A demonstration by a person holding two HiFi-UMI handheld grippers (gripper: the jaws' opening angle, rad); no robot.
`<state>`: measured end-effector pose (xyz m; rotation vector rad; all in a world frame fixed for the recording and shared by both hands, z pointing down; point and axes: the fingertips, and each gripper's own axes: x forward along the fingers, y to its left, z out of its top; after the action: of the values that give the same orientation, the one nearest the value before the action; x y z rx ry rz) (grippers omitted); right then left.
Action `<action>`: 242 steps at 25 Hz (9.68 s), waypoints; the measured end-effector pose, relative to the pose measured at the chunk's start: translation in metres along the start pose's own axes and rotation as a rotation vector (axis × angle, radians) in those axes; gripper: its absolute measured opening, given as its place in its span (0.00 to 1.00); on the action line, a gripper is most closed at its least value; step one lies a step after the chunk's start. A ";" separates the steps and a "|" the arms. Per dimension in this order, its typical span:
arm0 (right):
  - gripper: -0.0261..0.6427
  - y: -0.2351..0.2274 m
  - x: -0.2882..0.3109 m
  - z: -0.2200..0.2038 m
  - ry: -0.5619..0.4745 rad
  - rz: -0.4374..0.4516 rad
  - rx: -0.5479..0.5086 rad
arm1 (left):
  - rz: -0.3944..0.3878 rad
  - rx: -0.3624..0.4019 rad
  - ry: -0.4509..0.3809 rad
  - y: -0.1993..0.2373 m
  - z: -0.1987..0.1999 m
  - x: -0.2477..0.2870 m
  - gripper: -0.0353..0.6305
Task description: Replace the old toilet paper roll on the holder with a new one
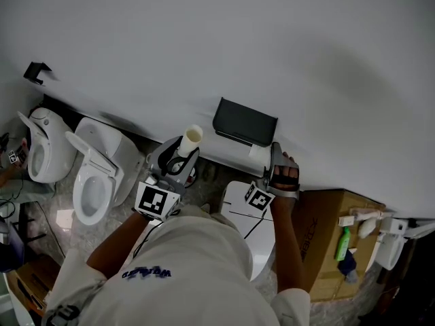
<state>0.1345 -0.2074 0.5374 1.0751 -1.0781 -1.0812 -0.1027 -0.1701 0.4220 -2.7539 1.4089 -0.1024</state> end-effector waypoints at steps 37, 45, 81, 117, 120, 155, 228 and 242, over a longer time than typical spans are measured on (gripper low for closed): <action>0.48 0.002 -0.004 0.029 -0.107 0.061 0.041 | -0.075 -0.002 -0.018 -0.015 0.001 0.011 0.32; 0.48 0.005 -0.001 0.033 -0.109 0.069 0.049 | -0.067 -0.003 0.017 -0.012 -0.002 0.012 0.32; 0.48 0.001 0.009 0.074 -0.154 0.075 0.088 | -0.062 -0.010 -0.002 -0.009 -0.006 0.013 0.32; 0.48 -0.008 0.012 0.117 -0.210 0.069 0.109 | -0.049 -0.008 0.015 -0.006 -0.011 0.010 0.32; 0.48 -0.006 0.013 0.119 -0.214 0.075 0.106 | -0.050 -0.014 0.014 -0.007 -0.013 0.011 0.32; 0.67 -0.011 -0.007 0.124 -0.181 0.095 0.305 | -0.043 -0.006 0.031 -0.014 -0.012 0.000 0.32; 0.05 -0.128 -0.315 -0.015 -0.289 0.082 1.578 | 0.066 -0.093 -0.134 -0.106 0.024 -0.189 0.32; 0.04 -0.112 -0.329 -0.020 -0.262 0.137 1.598 | 0.087 -0.068 -0.114 -0.114 0.027 -0.213 0.33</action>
<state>0.0955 0.1028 0.3847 2.0064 -2.2781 -0.0195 -0.1326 0.0699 0.3952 -2.6978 1.5261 0.1061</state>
